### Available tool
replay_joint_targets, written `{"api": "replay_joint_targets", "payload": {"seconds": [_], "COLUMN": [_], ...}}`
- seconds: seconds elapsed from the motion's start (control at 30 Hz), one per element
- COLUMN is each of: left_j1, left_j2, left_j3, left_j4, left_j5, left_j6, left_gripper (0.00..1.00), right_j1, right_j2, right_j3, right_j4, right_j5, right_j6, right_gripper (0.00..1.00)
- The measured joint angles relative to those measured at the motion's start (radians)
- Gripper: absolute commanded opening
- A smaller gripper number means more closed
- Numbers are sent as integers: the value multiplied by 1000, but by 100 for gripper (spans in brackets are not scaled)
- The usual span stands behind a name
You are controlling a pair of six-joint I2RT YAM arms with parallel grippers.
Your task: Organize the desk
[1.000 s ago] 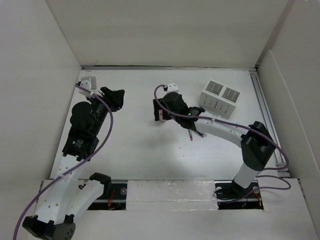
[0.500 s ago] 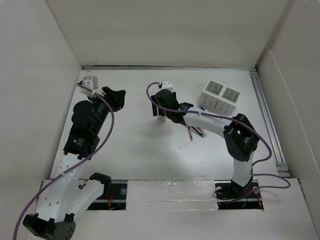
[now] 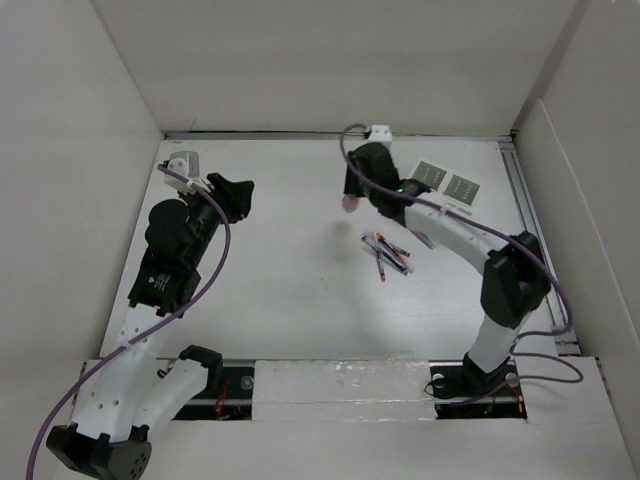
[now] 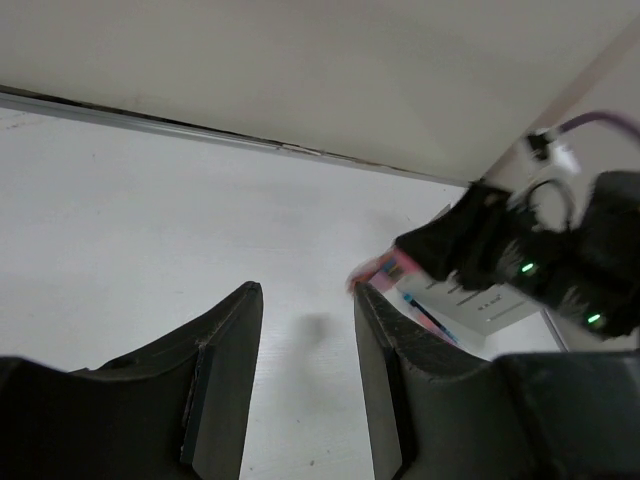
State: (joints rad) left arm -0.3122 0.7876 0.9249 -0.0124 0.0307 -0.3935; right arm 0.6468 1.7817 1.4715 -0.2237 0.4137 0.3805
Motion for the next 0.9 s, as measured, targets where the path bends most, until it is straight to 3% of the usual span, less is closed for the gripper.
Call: {"api": "replay_joint_targets", "payload": {"seconds": [0.17,0.4,0.9], "left_j1": [0,3,26], "left_j2": [10,23,65], "left_j3": [0,0,-1], "left_j4": [0,1,17], "left_j5": [11,22,73], "left_j6": [0,0,-9], "left_gripper": [38,38,38], "right_j1": [-212,-395,-462], "right_j2": [-161,-181,-153], "right_j3": [46,99,-5], "right_j4": [12,27,-11], "right_j5": [-6,-39,-96], "right_j6": [0,-2,12], "right_gripper": [20,19,17]}}
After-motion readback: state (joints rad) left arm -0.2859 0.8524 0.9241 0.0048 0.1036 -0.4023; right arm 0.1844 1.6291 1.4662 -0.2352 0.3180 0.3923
